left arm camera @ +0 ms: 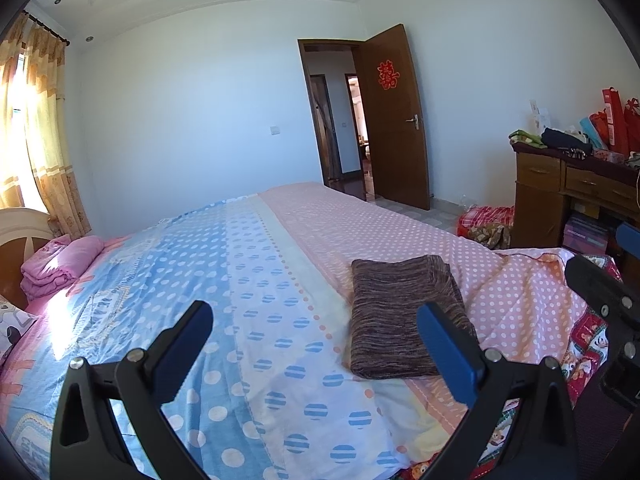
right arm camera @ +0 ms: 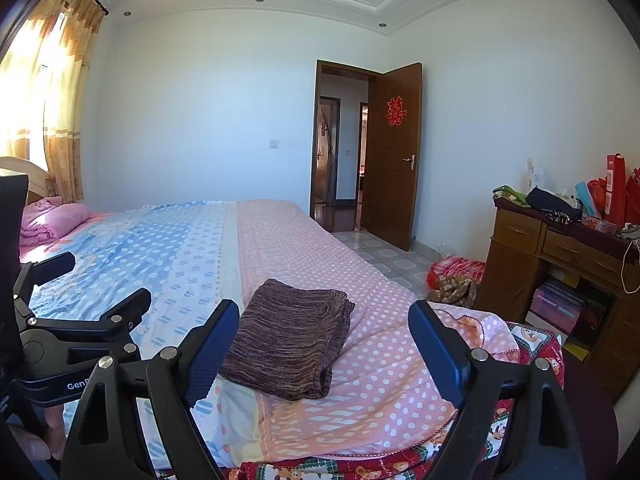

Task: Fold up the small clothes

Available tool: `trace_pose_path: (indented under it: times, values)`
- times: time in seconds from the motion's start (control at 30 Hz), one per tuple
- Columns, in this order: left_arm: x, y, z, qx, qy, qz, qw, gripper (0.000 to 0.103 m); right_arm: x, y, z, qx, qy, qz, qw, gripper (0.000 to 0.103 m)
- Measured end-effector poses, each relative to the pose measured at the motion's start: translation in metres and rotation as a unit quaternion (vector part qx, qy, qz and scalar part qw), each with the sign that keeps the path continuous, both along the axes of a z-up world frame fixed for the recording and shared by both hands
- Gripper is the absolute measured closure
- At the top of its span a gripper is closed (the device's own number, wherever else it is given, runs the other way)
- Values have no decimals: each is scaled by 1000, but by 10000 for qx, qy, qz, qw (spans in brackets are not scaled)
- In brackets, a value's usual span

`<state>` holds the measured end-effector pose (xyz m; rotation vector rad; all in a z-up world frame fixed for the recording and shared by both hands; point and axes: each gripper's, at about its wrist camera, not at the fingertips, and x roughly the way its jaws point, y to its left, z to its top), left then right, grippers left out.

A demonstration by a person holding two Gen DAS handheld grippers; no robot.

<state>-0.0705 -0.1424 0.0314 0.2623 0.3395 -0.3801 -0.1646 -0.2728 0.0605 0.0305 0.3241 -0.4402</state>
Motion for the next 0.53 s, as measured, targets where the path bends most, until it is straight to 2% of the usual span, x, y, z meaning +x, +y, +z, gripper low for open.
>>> trace_pose_path:
  times: [0.23, 0.53]
  values:
    - [-1, -1, -1, -81, 47, -206, 9997, 0, 0, -2, -1, 19, 24, 15, 10000, 16]
    - [4, -1, -1, -44, 94, -119, 9999, 0, 2, -6, -4, 102, 42, -41, 9999, 16]
